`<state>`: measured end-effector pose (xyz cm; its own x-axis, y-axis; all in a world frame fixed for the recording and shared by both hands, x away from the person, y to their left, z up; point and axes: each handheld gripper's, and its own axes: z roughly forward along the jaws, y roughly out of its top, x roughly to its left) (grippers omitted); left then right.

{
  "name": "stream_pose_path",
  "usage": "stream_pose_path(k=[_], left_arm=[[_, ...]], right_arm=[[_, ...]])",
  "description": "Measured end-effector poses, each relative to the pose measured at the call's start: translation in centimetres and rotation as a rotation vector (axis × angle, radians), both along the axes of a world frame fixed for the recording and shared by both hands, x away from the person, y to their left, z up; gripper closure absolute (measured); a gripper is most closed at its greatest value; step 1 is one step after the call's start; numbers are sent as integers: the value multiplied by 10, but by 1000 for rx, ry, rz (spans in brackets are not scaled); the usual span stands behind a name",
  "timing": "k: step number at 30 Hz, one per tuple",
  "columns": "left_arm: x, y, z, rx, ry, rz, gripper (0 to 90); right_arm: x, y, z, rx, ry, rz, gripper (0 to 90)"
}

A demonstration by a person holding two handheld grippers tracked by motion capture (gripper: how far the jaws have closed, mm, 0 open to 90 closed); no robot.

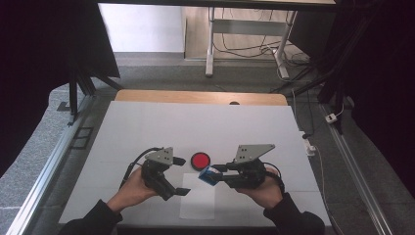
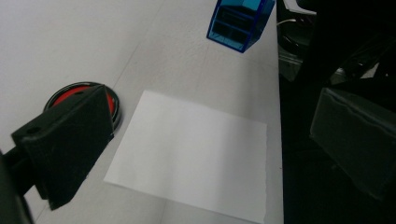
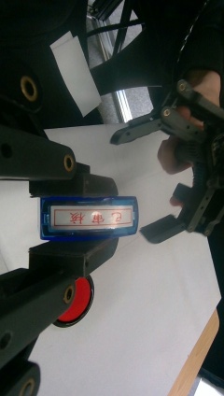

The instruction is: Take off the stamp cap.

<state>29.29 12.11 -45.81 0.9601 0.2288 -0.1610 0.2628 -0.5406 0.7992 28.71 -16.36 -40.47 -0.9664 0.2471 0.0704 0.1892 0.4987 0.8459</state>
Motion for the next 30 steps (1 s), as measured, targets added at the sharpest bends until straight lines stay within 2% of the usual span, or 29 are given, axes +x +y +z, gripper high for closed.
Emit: stream_pose_path(k=[7, 13, 18, 21, 23, 30], left_arm=[[7, -16, -3, -18, 11, -55, 0], [13, -29, -6, -10, 10, -113, 0], [15, -38, -8, 6, -6, -152, 6], [16, -40, -9, 3, -15, -166, 65], [16, -39, -9, 2, -29, -178, 143], [14, -35, -9, -26, -28, -237, 389]], right_arm=[[0, 2, 1, 0, -3, 22, 711], [-1, 5, 1, 5, 1, 46, 710], [-2, 7, 1, 10, 3, 59, 711], [-2, 7, 1, 10, 3, 65, 711], [-2, 8, 1, 10, 4, 68, 711], [-3, 8, 1, 9, 7, 84, 711]])
